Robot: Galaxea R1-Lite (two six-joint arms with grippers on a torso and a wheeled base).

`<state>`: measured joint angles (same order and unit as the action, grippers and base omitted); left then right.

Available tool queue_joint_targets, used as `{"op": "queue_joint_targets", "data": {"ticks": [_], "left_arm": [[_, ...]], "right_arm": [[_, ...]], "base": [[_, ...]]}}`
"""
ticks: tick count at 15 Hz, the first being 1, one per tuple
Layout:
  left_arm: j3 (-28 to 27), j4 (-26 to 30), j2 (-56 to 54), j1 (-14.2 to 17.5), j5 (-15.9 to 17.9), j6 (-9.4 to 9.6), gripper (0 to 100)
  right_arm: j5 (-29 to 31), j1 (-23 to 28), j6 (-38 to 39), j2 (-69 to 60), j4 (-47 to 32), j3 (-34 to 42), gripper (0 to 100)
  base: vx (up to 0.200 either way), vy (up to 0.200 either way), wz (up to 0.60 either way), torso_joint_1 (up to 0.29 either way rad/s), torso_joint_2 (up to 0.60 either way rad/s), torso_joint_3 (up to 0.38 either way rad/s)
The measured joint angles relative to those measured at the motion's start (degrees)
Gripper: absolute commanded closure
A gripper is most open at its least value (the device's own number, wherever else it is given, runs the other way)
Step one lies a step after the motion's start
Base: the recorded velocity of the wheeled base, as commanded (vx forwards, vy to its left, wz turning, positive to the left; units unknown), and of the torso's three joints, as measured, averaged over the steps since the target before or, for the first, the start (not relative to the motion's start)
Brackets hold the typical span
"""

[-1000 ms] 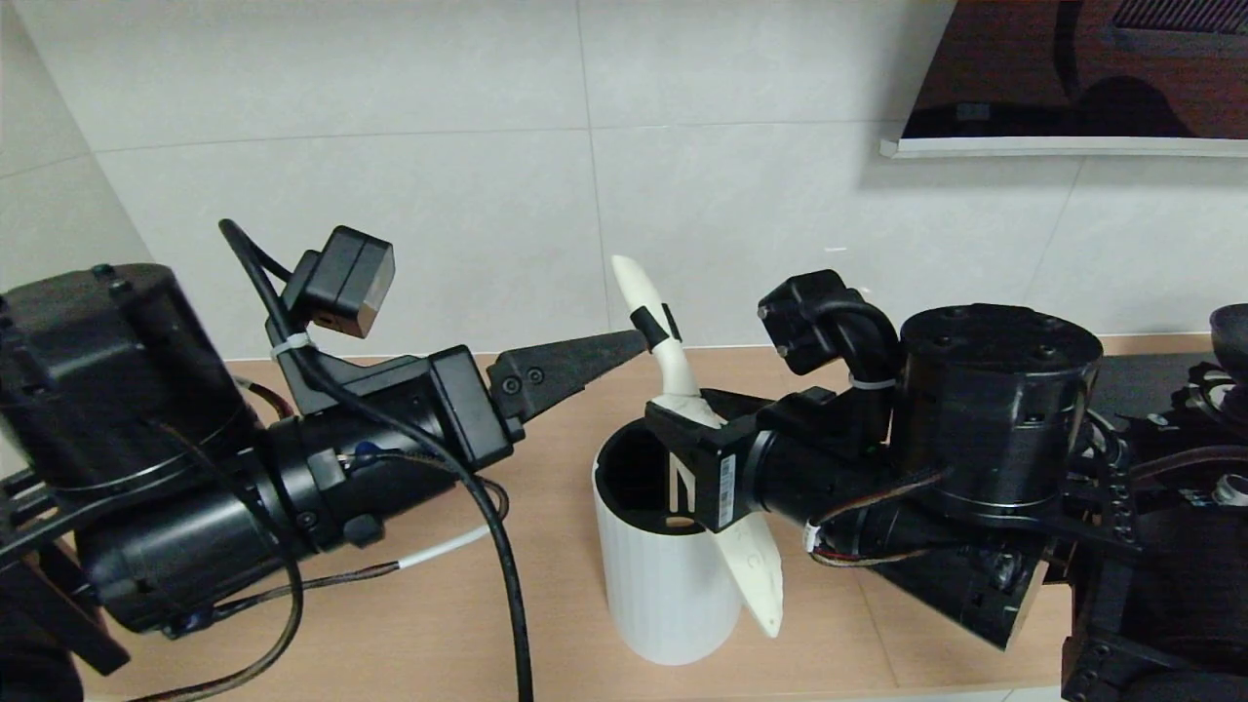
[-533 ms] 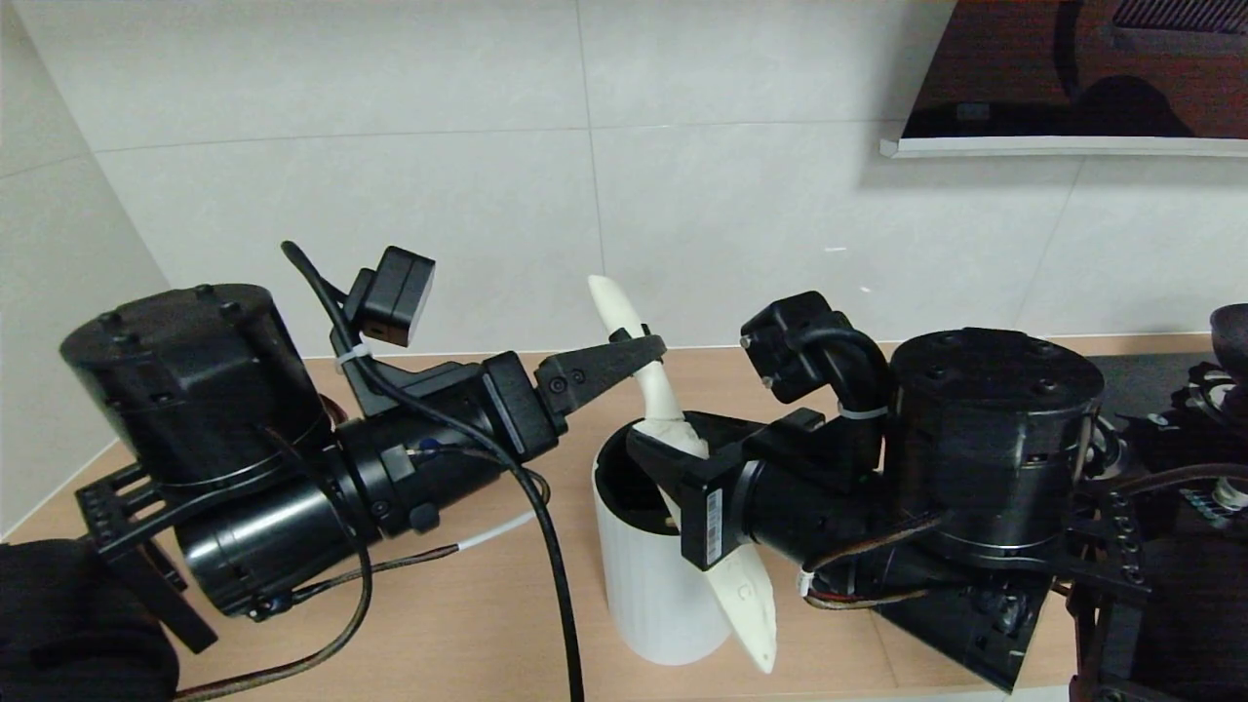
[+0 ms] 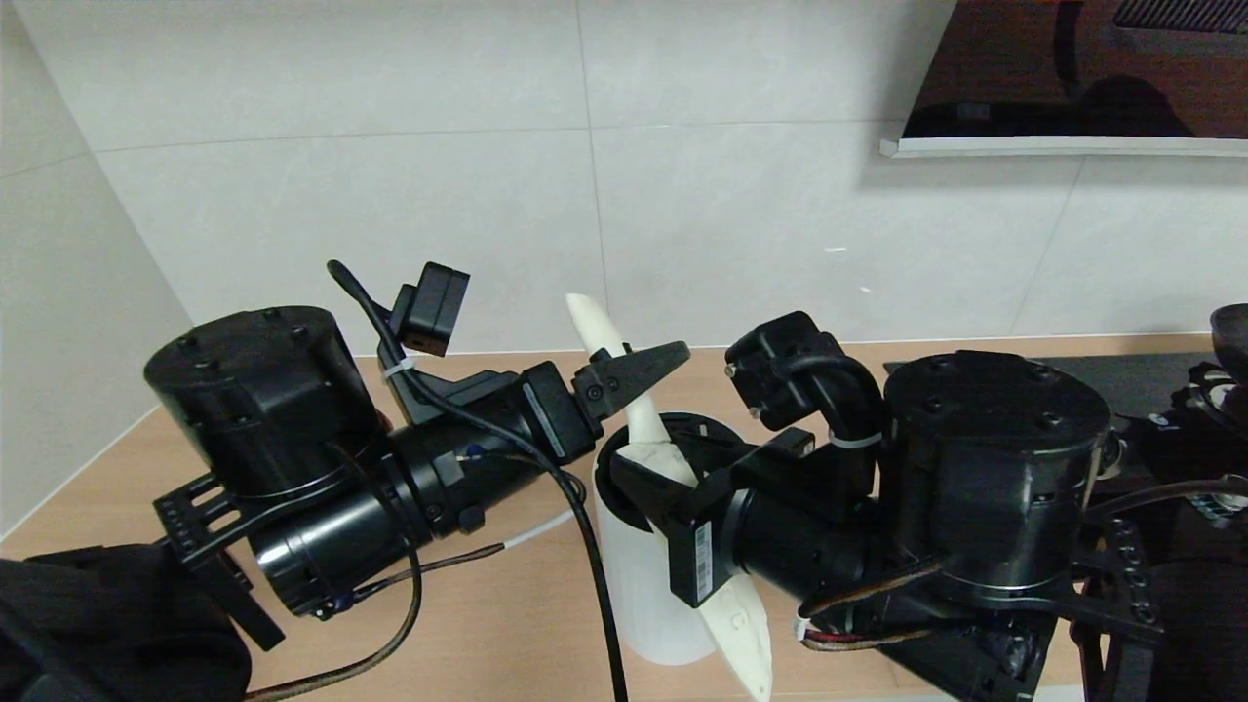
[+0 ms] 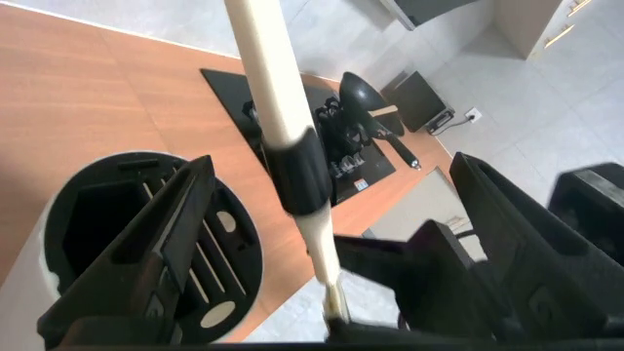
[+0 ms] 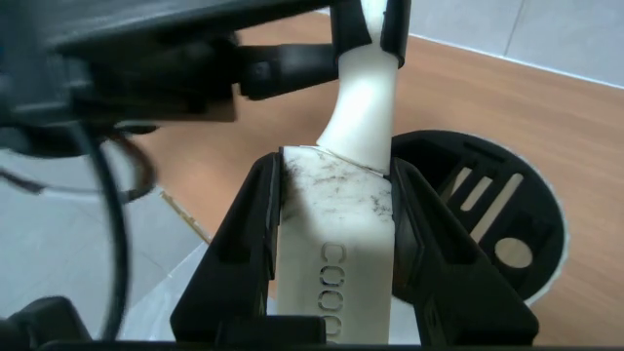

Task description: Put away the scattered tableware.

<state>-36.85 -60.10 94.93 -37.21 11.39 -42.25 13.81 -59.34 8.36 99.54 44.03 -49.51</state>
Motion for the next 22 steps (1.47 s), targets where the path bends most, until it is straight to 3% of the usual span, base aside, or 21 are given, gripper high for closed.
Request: {"op": "queue_joint_targets", "data": {"ticks": [15,16,22], "left_arm": [[-0.5,-0.1,1.1,0.4,0.0,0.07,0],[-0.5,-0.1,1.2,0.4,0.0,0.07,100],[-0.4,-0.2,1.5,0.4,0.2,0.16,100]], "right_arm": [[0.1,-0.4,-0.4,-0.4,-0.1,1.2,100],[0.1,-0.4,-0.4,-0.4,-0.1,1.2,100],[0.1,-0.4,-0.4,-0.4,-0.2,1.3,100]], "base": [[0.000,0.000,0.00,0.000,0.00,0.000],[0.000,0.000,0.00,0.000,0.00,0.000],[0.000,0.000,0.00,0.000,0.00,0.000]]}}
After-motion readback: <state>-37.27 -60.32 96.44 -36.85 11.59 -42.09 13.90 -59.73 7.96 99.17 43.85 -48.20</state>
